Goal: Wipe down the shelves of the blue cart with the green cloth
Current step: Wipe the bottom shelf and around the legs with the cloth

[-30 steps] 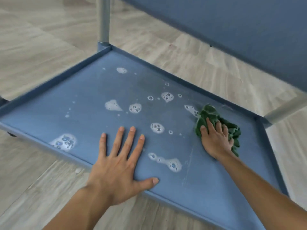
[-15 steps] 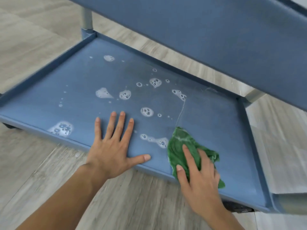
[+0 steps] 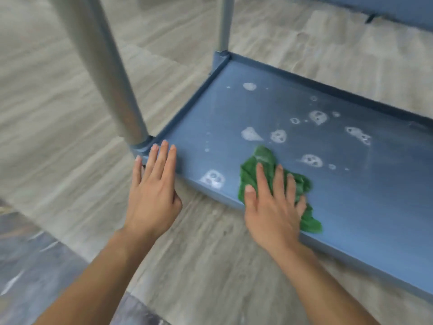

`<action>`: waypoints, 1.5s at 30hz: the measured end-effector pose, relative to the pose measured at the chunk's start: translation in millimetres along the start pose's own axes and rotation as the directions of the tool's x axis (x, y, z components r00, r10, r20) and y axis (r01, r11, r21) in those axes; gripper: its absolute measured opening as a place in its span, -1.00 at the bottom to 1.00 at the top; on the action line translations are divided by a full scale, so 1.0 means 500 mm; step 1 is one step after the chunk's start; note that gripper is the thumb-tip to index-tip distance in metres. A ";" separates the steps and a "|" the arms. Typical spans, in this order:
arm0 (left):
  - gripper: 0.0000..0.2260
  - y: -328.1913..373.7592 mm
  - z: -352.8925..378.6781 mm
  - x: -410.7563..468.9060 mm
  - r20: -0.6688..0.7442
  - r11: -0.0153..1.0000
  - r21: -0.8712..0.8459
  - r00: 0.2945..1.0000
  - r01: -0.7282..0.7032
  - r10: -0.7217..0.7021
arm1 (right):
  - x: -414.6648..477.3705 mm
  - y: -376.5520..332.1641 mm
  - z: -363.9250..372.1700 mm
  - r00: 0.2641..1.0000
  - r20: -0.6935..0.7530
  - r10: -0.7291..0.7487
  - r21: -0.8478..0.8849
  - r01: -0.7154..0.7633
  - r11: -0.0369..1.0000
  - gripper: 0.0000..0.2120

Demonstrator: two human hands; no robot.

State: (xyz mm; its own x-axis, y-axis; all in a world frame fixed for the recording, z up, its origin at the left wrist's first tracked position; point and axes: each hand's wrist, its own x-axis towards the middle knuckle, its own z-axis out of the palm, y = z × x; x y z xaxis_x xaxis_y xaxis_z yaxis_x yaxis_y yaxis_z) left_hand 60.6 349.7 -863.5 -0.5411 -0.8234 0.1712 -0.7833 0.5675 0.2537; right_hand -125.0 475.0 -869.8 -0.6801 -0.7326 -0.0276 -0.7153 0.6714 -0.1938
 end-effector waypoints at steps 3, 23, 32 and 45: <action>-0.26 -0.034 -0.020 0.011 -0.092 0.997 -0.063 0.995 0.033 -0.039 | 0.032 -0.162 0.032 0.996 0.025 -0.082 0.075 0.080 0.994 -0.43; -0.59 0.090 0.038 -0.047 -0.090 0.984 -0.137 0.991 -0.116 0.104 | -0.034 0.108 -0.013 0.965 0.012 -0.263 -0.085 0.263 0.961 -0.49; -0.31 0.233 0.094 -0.031 0.187 0.984 -0.007 0.966 -0.179 0.177 | -0.162 0.678 -0.178 0.953 -0.026 0.301 -0.175 -0.301 0.938 -0.32; -0.40 0.242 0.101 -0.042 0.179 0.976 0.001 0.960 -0.220 0.216 | 0.004 0.556 -0.132 0.815 0.016 0.579 -0.042 -0.578 0.815 -0.45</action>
State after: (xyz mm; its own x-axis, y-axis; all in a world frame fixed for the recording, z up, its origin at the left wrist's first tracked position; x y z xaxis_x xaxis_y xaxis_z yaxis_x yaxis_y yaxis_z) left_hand -38.2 435.6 -884.6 -0.7434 -0.6671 0.0486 -0.6456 0.7346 0.2087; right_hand -335.5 667.5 -858.9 -0.9662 -0.2097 -0.1501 -0.1961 0.9754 -0.1008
